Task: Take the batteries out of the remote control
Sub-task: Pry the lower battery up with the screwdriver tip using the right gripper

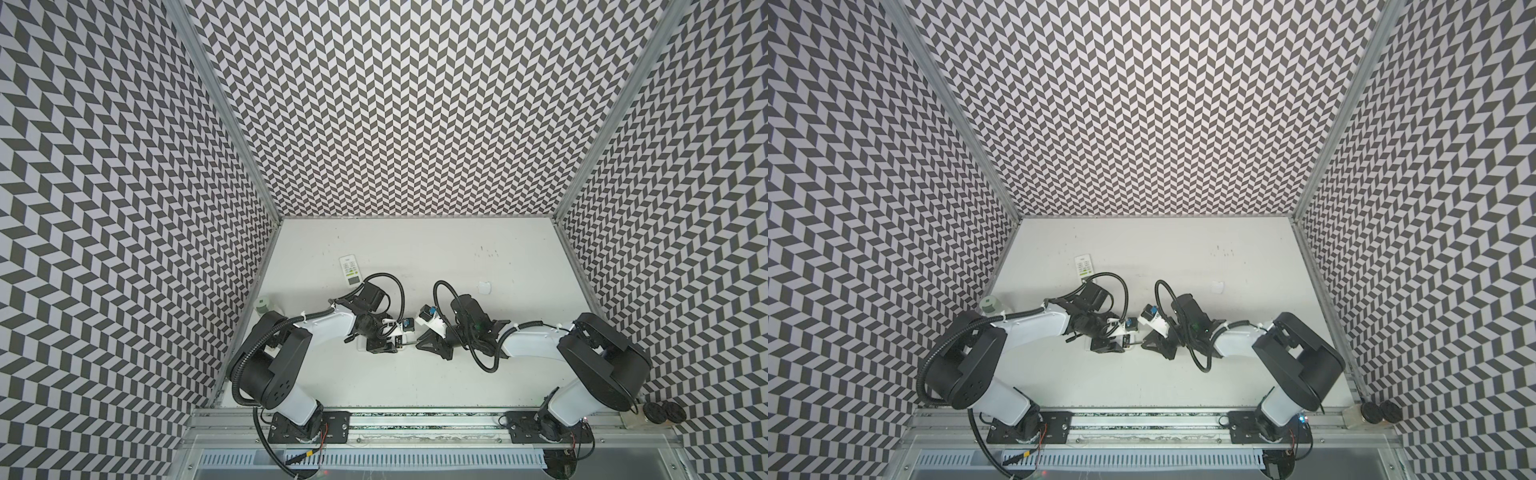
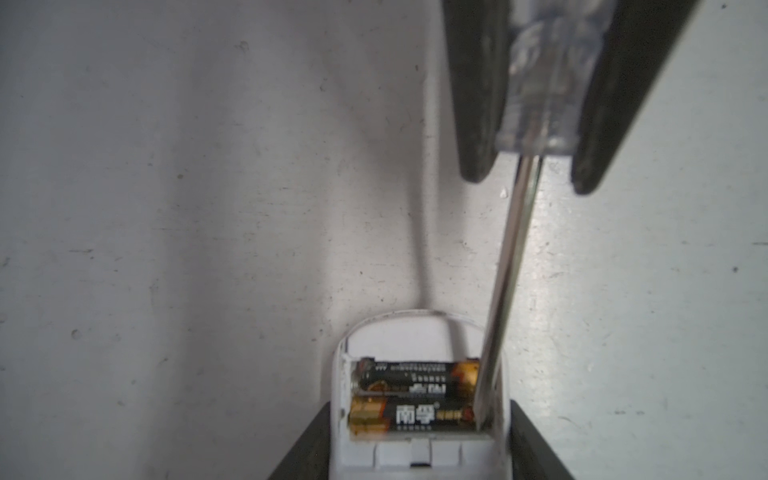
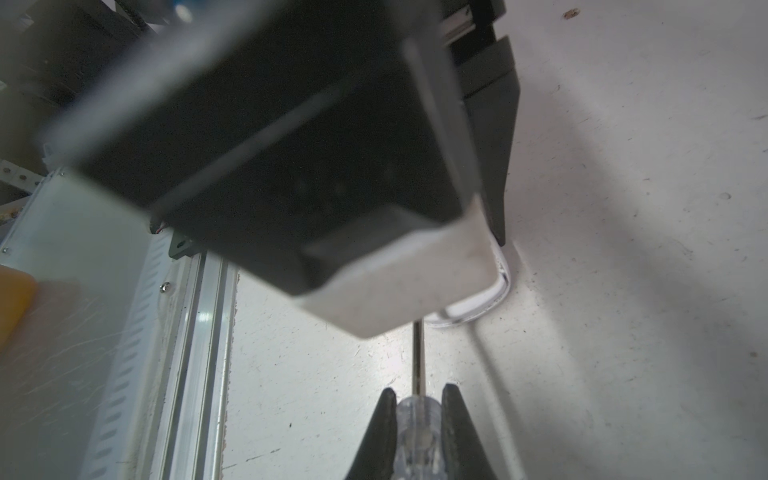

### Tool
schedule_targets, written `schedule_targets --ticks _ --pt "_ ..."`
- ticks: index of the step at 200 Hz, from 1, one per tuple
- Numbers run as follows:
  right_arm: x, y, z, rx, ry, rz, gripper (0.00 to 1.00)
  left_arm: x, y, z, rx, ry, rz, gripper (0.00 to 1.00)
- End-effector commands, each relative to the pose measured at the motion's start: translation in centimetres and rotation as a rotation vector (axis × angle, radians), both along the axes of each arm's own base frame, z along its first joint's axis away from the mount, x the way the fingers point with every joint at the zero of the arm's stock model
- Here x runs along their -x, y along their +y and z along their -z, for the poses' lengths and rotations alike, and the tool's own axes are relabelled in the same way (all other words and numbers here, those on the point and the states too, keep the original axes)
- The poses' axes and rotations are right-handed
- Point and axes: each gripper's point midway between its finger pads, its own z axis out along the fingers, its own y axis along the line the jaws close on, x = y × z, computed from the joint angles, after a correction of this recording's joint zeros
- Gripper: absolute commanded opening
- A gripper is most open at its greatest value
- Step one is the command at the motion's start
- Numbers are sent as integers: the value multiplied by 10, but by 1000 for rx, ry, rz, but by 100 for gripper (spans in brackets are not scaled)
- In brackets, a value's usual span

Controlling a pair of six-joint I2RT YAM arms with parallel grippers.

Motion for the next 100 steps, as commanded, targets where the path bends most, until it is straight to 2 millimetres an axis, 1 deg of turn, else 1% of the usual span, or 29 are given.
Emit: schedule_targets --ticks 1,18,30,40,53,64,79,92,100 --pt "-1 7 -10 -17 -27 -32 0 10 7 10 -37 45 3 53" --pt "3 9 -10 -38 -4 -45 0 11 7 12 -34 45 12 53" --pt "4 9 -7 -31 18 -48 0 12 7 13 -41 45 18 53" --pt "5 9 -2 -7 39 -48 0 11 6 11 -43 46 13 53" --pt "4 9 0 4 50 -49 0 9 4 7 -32 50 4 52" --pt "6 9 1 -3 48 -50 0 10 4 9 -32 52 6 52" --pt "4 8 5 12 39 -41 0 11 6 12 -41 46 11 52" --pt "0 6 10 48 34 -25 0 10 5 10 -40 51 8 52" --pt "-3 6 9 57 22 -17 0 10 4 9 -31 57 4 52"
